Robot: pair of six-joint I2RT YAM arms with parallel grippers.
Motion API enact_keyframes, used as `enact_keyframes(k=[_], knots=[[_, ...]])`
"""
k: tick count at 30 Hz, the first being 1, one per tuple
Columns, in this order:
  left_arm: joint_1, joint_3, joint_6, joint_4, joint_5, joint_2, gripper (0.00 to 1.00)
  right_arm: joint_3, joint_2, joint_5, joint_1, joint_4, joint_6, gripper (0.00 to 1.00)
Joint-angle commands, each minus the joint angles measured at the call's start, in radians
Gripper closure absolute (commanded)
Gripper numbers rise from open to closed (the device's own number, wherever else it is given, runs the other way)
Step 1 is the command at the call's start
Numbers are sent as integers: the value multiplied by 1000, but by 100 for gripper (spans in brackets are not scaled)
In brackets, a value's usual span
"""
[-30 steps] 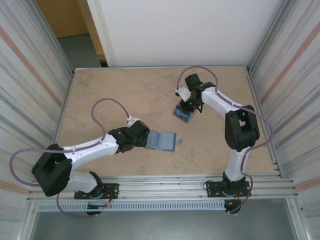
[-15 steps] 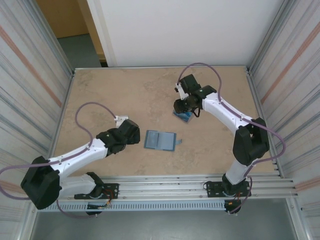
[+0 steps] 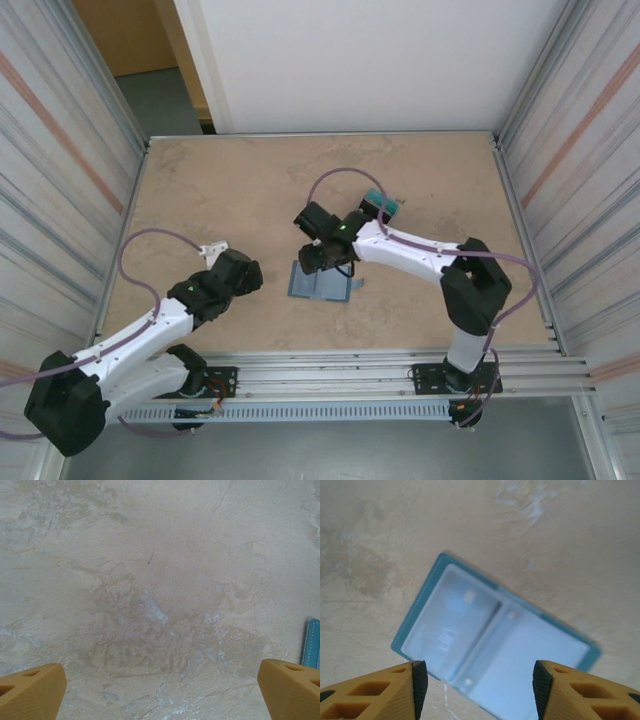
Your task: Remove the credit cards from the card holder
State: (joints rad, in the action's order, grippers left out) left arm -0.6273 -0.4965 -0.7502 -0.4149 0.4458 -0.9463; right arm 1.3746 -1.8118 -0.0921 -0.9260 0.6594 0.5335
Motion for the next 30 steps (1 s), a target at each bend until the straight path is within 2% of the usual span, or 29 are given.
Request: enact_keyframes(k=[1, 10, 30], knots=[[9, 19, -33, -2, 11, 21, 1, 65, -79, -35, -34, 13, 79, 39], [13, 46, -52, 5, 12, 36, 1, 164, -219, -27, -76, 52, 89, 36], [21, 47, -51, 13, 0, 33, 1, 149, -278, 24, -82, 43, 86, 36]])
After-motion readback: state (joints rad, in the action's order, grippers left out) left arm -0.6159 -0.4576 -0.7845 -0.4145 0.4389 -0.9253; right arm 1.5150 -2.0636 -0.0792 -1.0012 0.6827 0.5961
